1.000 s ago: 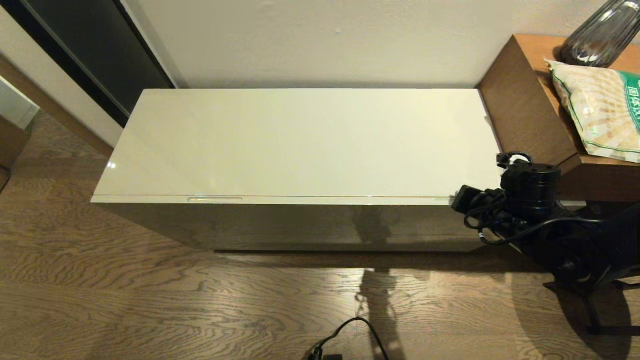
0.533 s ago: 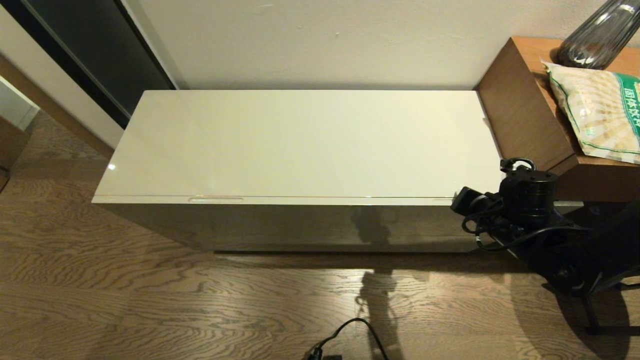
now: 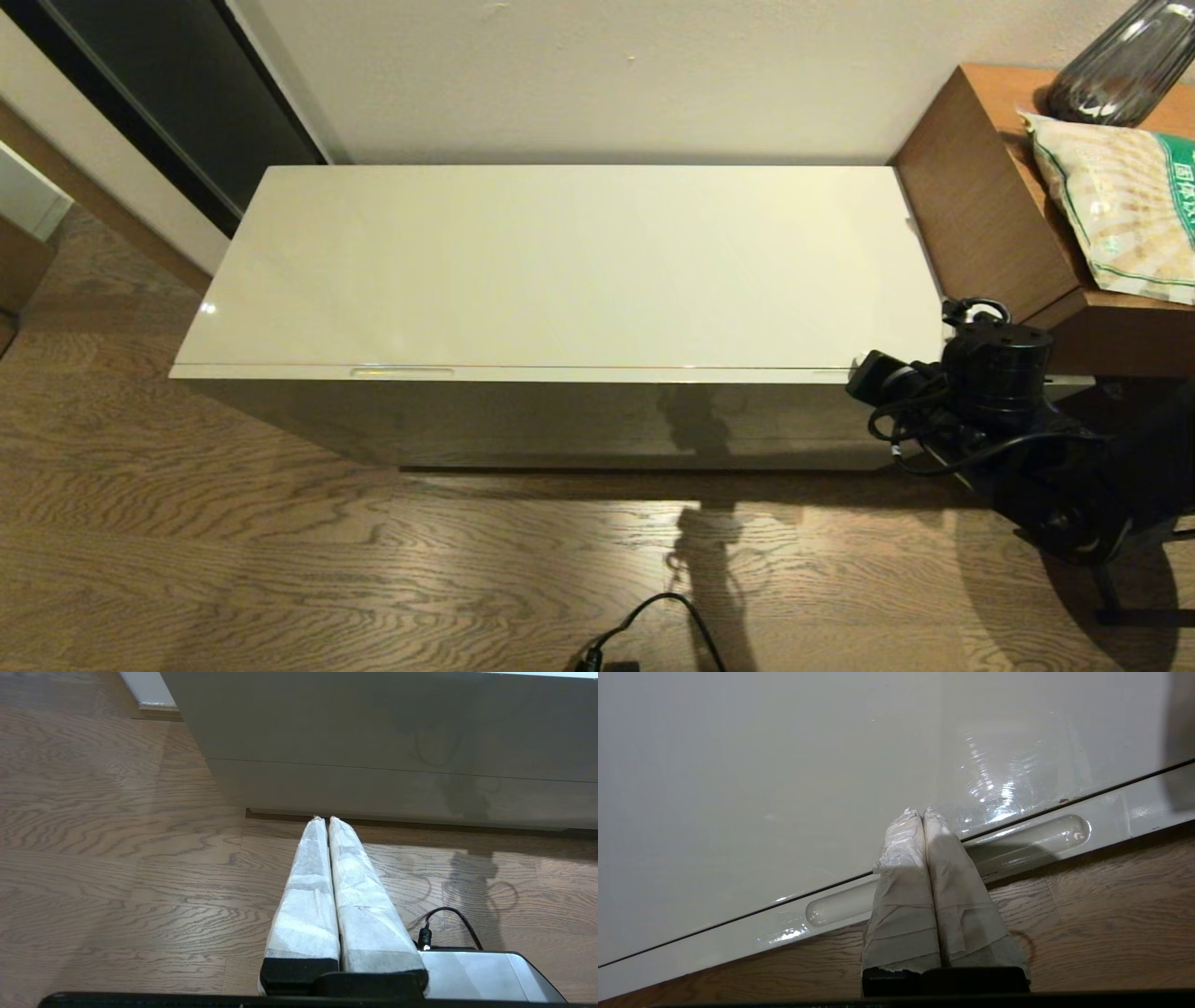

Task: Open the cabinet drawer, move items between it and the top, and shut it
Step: Open the drawer

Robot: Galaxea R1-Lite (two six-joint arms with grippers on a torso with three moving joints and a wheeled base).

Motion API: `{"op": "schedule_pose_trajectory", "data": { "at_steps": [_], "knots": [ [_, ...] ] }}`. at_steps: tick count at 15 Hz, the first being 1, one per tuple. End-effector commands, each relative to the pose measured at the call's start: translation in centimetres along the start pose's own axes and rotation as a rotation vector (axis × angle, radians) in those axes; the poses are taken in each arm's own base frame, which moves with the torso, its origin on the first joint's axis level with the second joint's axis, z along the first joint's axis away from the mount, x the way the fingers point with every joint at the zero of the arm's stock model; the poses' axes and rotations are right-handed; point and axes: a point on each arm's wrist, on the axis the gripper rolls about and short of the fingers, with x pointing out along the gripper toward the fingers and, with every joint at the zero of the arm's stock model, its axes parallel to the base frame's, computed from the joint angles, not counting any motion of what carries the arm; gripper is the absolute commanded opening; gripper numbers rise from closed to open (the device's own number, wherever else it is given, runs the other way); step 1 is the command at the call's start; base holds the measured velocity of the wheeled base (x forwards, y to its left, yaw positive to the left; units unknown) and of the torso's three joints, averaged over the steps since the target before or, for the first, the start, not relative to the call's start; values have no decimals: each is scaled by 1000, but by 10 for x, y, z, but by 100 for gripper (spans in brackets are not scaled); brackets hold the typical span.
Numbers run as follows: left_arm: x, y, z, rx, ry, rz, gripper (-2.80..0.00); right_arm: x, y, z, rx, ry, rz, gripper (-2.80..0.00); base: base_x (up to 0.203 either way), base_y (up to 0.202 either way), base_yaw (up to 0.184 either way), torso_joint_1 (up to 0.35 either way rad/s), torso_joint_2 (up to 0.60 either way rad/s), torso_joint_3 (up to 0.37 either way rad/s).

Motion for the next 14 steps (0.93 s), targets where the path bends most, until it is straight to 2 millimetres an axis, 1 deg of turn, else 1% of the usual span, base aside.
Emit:
{"op": "schedule_pose_trajectory", "data": {
  "at_steps": [1, 4, 6, 7, 10, 14],
  "knots": [
    [0, 0, 0, -1, -2, 1, -280, -7, -6, -8, -34, 123, -67, -280, 0, 0, 0, 0, 0, 0],
    [0, 0, 0, -1, -1, 1, -280, -12, -6, -6, -38, 122, -69, -280, 0, 0, 0, 0, 0, 0],
    [0, 0, 0, -1, -1, 1, -280, -22, -4, 3, -37, 103, -60, -280, 0, 0, 0, 0, 0, 0],
    [0, 0, 0, -1, -1, 1, -280, -25, -5, 2, -40, 117, -65, -280, 0, 0, 0, 0, 0, 0],
    [0, 0, 0, -1, -1, 1, -280, -24, -8, -3, -40, 138, -73, -280, 0, 0, 0, 0, 0, 0],
    [0, 0, 0, -1, -1, 1, -280, -40, -14, -6, -50, 179, -88, -280, 0, 0, 0, 0, 0, 0]
  ]
}}
